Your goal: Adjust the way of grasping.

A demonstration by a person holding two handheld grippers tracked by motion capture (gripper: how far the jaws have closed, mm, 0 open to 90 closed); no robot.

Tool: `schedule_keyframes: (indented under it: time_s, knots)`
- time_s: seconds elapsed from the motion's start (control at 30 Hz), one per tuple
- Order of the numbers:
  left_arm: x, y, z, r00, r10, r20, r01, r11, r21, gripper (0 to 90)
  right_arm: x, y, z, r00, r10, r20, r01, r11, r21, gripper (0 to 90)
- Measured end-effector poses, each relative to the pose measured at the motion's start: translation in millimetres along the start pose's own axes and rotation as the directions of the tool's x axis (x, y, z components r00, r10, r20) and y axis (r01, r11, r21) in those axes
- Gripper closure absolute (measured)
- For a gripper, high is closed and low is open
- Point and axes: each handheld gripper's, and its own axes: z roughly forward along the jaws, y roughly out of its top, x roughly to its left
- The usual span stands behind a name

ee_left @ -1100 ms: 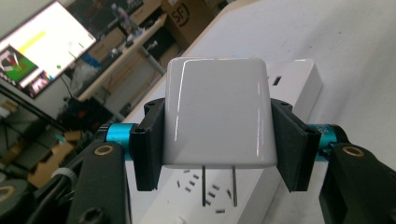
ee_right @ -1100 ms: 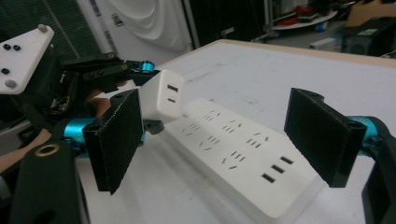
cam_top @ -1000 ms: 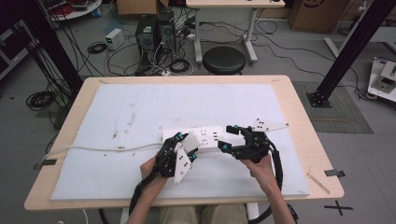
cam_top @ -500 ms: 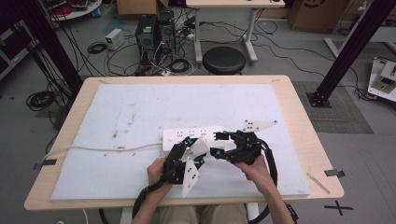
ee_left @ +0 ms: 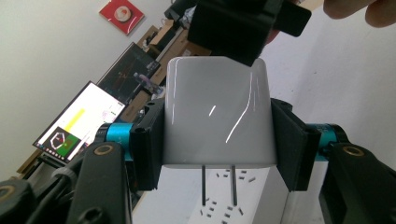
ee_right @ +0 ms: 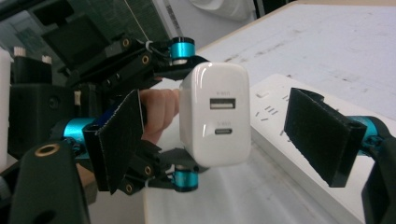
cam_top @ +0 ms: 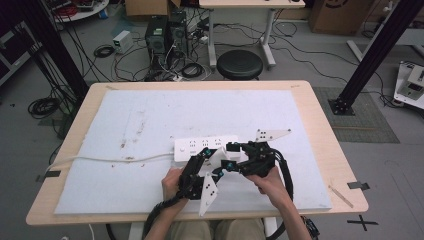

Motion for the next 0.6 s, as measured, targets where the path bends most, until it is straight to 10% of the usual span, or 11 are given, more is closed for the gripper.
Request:
schedule_keyframes:
  time_s: [0.6]
  knots:
    - [-5.7, 5.4, 4.2, 1.0, 0.009, -0.001, -0.009, 0.9993, -0.036, 42.5, -1.5, -6.3, 2.7, 0.9994, -0.015, -0.03, 0.015, 1.0, 0.005, 36.1]
